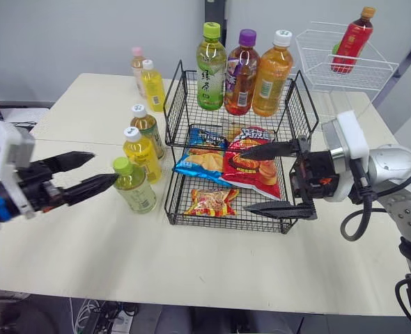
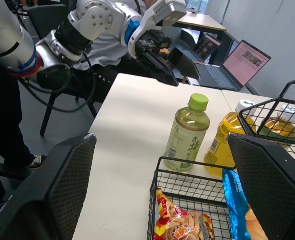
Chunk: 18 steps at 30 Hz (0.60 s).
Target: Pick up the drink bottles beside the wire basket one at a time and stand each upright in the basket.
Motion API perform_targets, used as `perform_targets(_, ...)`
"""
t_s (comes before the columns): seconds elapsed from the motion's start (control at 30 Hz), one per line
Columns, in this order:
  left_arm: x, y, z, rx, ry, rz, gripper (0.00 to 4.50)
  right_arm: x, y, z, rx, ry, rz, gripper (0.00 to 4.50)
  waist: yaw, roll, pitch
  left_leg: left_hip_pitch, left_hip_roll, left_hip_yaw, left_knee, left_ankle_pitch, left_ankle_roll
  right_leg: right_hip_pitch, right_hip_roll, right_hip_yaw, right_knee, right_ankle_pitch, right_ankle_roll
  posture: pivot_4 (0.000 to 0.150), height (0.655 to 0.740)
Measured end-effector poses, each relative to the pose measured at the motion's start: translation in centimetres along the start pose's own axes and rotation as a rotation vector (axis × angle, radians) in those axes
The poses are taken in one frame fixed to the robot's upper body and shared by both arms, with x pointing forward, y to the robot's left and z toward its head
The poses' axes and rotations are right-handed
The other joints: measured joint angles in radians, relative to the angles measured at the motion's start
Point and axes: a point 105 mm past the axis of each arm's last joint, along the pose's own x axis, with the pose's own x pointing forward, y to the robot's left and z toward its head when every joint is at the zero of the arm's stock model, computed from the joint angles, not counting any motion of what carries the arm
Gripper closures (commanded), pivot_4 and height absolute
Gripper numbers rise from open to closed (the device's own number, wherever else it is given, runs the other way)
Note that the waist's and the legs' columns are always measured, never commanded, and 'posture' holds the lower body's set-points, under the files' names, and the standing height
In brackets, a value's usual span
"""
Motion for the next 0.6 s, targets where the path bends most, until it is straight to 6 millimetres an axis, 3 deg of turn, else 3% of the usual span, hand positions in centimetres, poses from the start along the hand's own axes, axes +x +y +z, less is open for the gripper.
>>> perform_targets(0.2,2.8,-0.3,-0.9,0.008,-0.056,0.187,0.02,0.1,-0.2,0.1,-0.007,0.004,-0.007,0.00,-0.003,0.000,0.000,0.002,0.000,0.000,-0.001,0.000,0.000,0.001,0.000,0.001,0.000,0.000,0.000,0.150,0.7400)
perform_targets(0.6,3.8,-0.1,-3.1,-0.014,0.003,0.295,0.02,0.4,-0.3,0.0,0.012,0.006,-0.010,0.00,-0.004,0.000,0.000,0.003,0.000,0.001,-0.002,0.000,0.000,0.001,0.000,0.001,0.000,0.000,-0.001,0.150,0.7400)
